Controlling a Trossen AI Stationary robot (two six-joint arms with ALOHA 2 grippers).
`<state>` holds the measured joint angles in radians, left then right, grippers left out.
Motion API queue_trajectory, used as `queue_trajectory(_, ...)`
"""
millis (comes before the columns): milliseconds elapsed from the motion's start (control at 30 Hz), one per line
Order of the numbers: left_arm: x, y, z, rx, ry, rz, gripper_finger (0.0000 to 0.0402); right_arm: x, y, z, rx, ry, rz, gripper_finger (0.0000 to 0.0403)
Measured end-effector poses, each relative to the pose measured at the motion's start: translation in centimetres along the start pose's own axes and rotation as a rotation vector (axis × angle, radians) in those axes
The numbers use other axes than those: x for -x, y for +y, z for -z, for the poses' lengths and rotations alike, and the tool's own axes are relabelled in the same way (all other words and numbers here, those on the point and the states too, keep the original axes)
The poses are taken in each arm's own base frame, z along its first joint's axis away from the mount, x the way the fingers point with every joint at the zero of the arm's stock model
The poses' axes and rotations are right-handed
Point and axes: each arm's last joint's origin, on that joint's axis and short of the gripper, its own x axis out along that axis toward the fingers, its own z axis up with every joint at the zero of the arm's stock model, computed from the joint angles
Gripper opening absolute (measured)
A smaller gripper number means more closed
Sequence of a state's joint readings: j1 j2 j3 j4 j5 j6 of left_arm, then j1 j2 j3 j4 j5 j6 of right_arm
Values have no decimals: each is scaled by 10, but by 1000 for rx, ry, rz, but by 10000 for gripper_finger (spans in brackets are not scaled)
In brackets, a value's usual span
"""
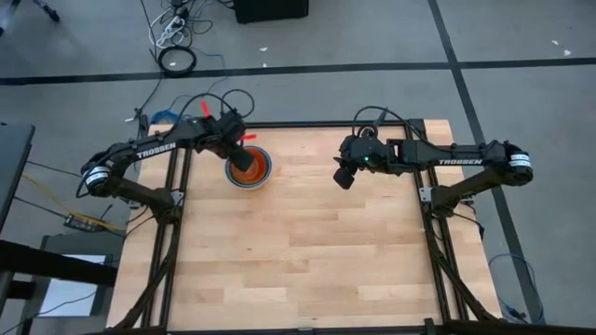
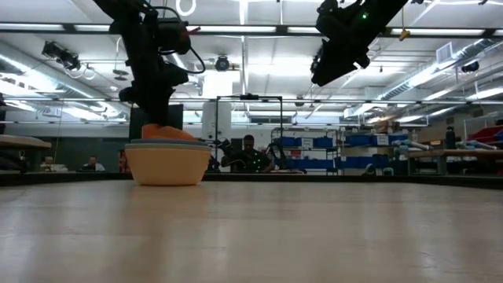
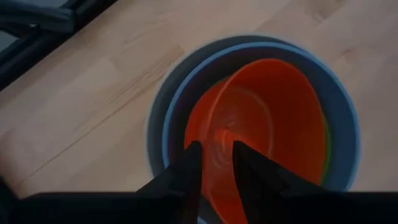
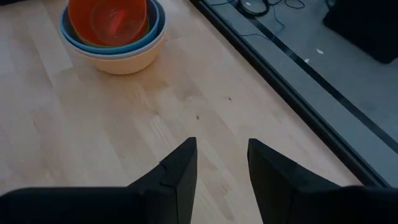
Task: Nest bowls inside each other
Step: Stack the orange bowl on top of the green bowl
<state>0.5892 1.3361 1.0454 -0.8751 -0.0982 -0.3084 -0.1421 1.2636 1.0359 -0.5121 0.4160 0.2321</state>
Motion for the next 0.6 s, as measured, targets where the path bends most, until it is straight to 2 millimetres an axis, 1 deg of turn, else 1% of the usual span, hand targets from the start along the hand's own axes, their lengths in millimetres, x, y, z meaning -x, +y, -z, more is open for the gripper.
queue_trajectory(333, 0, -1, -1, 10, -8, 33, 147, 0, 0, 0, 0, 0, 0, 129)
queue_trajectory(600, 1, -1, -1, 11, -3, 30, 152, 0, 0, 0, 0, 0, 1, 129)
